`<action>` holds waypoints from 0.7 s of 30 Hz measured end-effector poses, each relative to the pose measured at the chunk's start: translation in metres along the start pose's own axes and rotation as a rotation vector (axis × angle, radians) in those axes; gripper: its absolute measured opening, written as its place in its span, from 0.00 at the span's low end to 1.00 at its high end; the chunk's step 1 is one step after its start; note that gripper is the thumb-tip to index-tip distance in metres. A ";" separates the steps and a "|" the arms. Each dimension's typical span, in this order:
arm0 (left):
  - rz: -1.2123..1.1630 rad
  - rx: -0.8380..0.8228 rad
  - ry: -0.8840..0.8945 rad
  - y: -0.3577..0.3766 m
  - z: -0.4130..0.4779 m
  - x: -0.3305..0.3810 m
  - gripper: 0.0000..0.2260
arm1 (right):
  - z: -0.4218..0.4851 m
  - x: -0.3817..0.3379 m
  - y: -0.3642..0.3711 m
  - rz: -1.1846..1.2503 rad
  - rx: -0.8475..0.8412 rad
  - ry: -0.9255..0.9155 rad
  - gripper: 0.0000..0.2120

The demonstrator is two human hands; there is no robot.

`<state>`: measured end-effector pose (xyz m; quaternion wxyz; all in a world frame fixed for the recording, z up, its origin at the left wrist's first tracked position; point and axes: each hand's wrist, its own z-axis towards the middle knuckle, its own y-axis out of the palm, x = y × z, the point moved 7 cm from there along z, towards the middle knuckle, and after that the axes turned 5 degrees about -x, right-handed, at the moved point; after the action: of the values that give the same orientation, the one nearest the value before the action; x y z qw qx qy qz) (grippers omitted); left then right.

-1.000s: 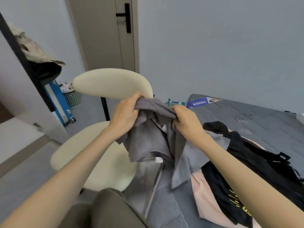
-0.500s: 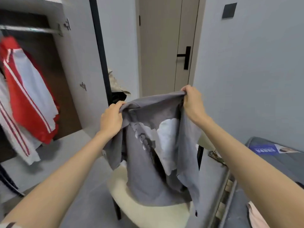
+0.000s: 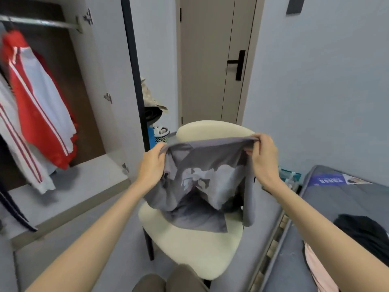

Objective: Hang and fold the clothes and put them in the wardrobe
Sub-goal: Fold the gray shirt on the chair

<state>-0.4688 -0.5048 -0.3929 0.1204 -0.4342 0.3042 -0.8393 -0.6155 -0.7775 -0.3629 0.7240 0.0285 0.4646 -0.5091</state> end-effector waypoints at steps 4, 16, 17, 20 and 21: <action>-0.160 0.311 0.145 -0.043 -0.005 0.070 0.10 | -0.005 -0.059 -0.059 0.048 0.245 -0.169 0.11; -0.164 0.672 0.354 -0.143 -0.054 0.178 0.04 | -0.039 -0.175 -0.130 0.134 0.502 -0.480 0.06; -0.139 0.666 0.348 -0.141 -0.056 0.175 0.04 | -0.039 -0.173 -0.126 0.133 0.480 -0.471 0.06; -0.050 0.604 0.299 -0.125 -0.058 0.150 0.03 | -0.039 -0.149 -0.103 0.113 0.379 -0.392 0.06; -0.013 0.565 0.269 -0.115 -0.058 0.136 0.03 | -0.039 -0.136 -0.092 0.091 0.333 -0.361 0.06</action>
<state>-0.5888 -0.4547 -0.2580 0.1895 -0.2706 0.0695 -0.9413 -0.7175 -0.7047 -0.2495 0.8027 0.0769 0.2358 -0.5424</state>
